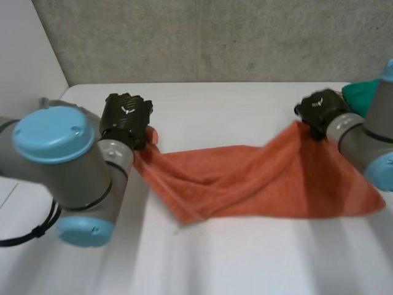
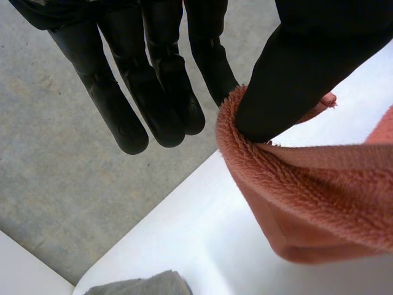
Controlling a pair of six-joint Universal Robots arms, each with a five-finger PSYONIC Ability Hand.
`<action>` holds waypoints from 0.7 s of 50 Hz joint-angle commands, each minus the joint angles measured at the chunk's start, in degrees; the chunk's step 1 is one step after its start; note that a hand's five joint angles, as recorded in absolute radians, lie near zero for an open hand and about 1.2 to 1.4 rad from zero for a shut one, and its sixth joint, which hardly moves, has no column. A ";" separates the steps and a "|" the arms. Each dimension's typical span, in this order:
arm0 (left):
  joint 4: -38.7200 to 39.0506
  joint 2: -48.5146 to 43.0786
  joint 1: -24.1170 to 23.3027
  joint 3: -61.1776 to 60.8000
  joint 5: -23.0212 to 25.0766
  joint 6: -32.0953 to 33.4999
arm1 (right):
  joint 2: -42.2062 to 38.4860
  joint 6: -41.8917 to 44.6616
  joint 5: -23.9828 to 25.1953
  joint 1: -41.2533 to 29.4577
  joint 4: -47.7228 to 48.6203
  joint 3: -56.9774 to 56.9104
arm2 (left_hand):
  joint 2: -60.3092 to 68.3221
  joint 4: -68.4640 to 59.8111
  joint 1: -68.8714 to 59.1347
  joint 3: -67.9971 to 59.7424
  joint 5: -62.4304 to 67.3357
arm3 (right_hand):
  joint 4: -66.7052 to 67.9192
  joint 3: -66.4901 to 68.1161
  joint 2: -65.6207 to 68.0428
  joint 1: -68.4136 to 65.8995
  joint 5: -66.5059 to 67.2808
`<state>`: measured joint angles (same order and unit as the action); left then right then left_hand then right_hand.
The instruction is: Fold the laundry.
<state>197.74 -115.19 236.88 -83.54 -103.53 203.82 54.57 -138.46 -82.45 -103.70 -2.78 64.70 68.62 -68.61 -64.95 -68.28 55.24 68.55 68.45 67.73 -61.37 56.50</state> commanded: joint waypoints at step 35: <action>-0.16 13.42 -6.43 1.45 -3.26 -6.33 | 12.23 -28.00 4.57 0.87 -0.57 27.32 | 11.38 -11.39 -15.05 -11.72 14.76 | -50.91 -50.81 -50.09 43.73 -48.86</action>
<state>197.54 -104.55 232.01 -82.65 -106.92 197.46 67.25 -159.88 -81.81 -102.72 -6.95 88.09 68.62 -68.62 -64.95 -68.29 55.24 11.92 12.34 12.36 -13.05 2.80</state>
